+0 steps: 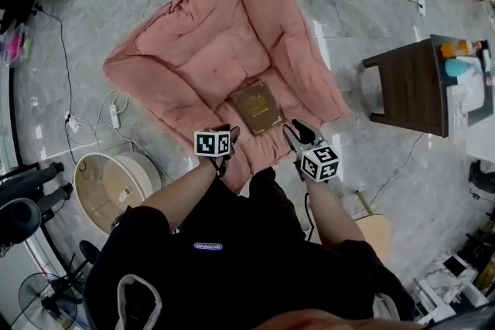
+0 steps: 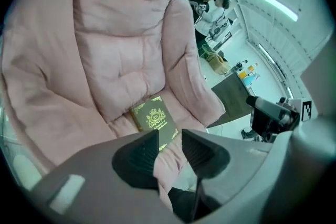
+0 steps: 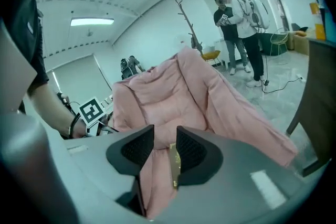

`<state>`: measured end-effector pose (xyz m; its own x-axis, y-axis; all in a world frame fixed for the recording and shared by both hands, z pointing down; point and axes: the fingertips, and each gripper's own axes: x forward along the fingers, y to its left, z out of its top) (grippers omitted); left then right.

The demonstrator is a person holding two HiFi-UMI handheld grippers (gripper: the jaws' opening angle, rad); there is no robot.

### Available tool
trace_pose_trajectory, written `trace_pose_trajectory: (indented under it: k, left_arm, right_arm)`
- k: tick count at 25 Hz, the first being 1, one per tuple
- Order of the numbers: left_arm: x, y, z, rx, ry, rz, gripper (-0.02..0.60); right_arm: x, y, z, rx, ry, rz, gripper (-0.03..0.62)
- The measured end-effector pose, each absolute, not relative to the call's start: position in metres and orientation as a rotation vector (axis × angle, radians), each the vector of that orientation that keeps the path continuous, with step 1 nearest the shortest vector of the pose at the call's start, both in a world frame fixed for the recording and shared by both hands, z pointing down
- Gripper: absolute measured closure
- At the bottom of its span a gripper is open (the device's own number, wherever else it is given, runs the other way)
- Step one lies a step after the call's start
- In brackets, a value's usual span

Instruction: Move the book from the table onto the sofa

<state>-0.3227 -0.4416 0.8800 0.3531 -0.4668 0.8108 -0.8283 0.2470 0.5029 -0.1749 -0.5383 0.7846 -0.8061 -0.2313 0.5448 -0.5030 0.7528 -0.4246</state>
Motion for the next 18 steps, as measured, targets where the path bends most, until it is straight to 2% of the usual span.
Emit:
trace_pose_trajectory:
  k: [10,18]
  left_arm:
    - [-0.304,-0.441,0.751,1.527,-1.495,0.406,0.452]
    - [-0.309,-0.434,0.638,1.679,-1.740,0.382,0.476]
  right_arm:
    - [-0.146,-0.528,0.647,0.385,-2.673,0.671,0.456]
    - [-0.157,-0.510,0.590,0.206,-2.767,0.608,0.461]
